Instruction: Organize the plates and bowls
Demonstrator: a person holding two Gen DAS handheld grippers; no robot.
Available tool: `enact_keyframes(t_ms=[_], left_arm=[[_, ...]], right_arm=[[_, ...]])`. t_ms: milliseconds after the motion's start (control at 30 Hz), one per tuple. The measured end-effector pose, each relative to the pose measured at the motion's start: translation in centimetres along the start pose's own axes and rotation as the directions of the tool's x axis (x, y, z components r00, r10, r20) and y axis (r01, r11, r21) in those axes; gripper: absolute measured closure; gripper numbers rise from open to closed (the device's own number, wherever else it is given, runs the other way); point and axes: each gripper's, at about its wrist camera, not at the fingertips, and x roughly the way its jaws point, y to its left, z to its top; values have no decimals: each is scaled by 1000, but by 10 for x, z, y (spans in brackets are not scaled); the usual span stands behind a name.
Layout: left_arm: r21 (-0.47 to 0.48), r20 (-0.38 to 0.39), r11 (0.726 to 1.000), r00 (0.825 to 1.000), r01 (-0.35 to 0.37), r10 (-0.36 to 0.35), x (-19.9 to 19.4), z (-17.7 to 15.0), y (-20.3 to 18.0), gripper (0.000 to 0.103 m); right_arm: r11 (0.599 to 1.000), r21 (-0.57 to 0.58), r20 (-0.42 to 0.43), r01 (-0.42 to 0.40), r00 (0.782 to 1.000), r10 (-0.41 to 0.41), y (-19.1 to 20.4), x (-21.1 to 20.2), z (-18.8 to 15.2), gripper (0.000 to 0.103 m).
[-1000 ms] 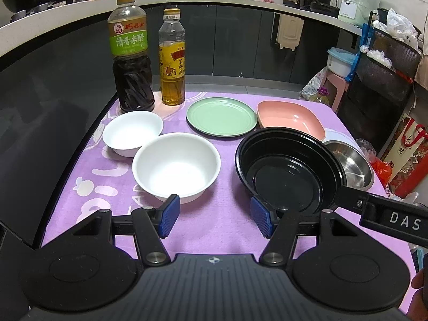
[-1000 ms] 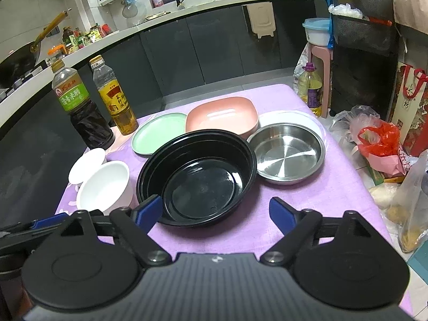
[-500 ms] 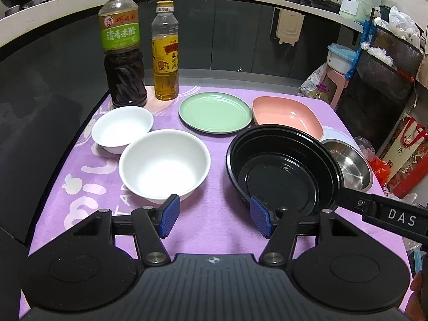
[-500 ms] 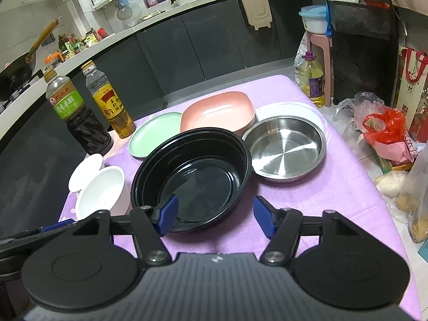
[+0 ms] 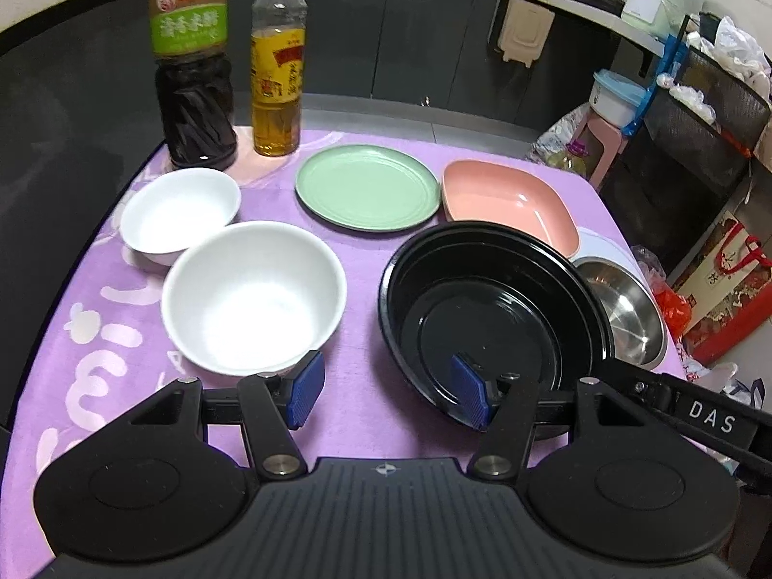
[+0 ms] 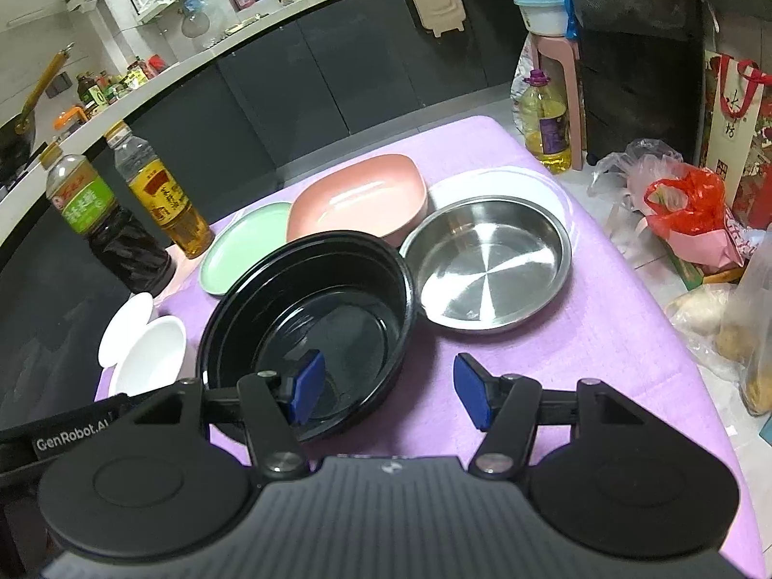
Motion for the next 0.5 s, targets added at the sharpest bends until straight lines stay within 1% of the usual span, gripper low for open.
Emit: enact_keyframes(t_ms=[67,100,167,233,300,367,467,500], left_arm=[[-1,-19,1000,1000,7,-7,7,3,0,50],[-3,-30,1000,999,12,-12,11,4,0,54],[-9,-53,1000,998,22,-22,18,5,1,59],[-15,-73,999,997,33,-34,26,6,3,69],[-23,-93,999,995,35,-37,32,7,5,70],[-34,-107,999,994,36,-39,38,8,7,70],[-36,-101,999,994,34,-38,41,9,8,72],[-33,-93,999,995,37,-40,42,9,8,78]], right_arm=[[1000,4,-12,-4,1000,4,-2,5,2,52],[1000,9,-22,-11,1000,11,-4,7,3,52],[999,33,-47,-38,998,40,-8,14,5,57],[997,56,-68,-55,996,59,-12,19,6,64],[996,68,-80,-57,995,62,-15,23,7,67],[995,79,-89,-53,994,60,-18,27,8,68],[995,87,-97,-53,993,61,-19,31,10,71],[995,86,-100,-54,993,63,-19,32,11,78]])
